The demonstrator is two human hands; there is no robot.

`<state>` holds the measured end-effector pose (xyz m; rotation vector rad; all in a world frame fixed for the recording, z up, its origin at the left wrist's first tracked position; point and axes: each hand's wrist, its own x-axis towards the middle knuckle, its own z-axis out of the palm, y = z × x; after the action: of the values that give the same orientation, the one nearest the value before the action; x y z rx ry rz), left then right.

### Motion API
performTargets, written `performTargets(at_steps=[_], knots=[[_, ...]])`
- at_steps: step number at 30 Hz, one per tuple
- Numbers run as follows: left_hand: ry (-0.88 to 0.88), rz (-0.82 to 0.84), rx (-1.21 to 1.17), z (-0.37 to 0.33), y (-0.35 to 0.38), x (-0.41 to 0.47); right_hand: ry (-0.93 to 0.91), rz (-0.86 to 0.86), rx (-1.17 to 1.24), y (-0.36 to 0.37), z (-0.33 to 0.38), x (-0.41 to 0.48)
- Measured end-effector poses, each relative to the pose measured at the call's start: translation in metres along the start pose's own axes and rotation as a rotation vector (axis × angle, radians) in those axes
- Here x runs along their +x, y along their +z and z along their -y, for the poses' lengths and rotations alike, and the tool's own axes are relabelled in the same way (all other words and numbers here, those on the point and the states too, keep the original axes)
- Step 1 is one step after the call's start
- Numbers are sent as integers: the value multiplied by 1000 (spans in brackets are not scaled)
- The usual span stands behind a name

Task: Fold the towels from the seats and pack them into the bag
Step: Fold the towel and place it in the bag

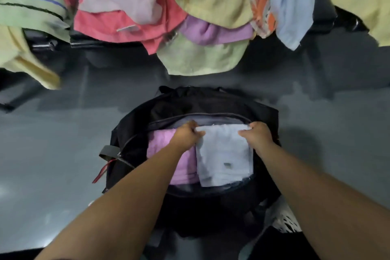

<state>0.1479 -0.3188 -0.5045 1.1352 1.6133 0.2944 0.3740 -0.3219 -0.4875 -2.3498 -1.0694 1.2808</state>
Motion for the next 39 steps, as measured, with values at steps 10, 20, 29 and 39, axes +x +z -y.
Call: performTargets(at_steps=[10, 20, 29, 39], knots=[[-124, -29, 243, 30, 45, 32, -446, -206, -711, 64, -33, 1], [-145, -116, 216, 37, 44, 18, -663, 255, -1172, 54, -52, -18], [336, -197, 807, 55, 57, 2, -543, 181, -1206, 49, -69, -22], [124, 170, 1155, 59, 54, 17, -827, 138, -1135, 38, -91, -29]])
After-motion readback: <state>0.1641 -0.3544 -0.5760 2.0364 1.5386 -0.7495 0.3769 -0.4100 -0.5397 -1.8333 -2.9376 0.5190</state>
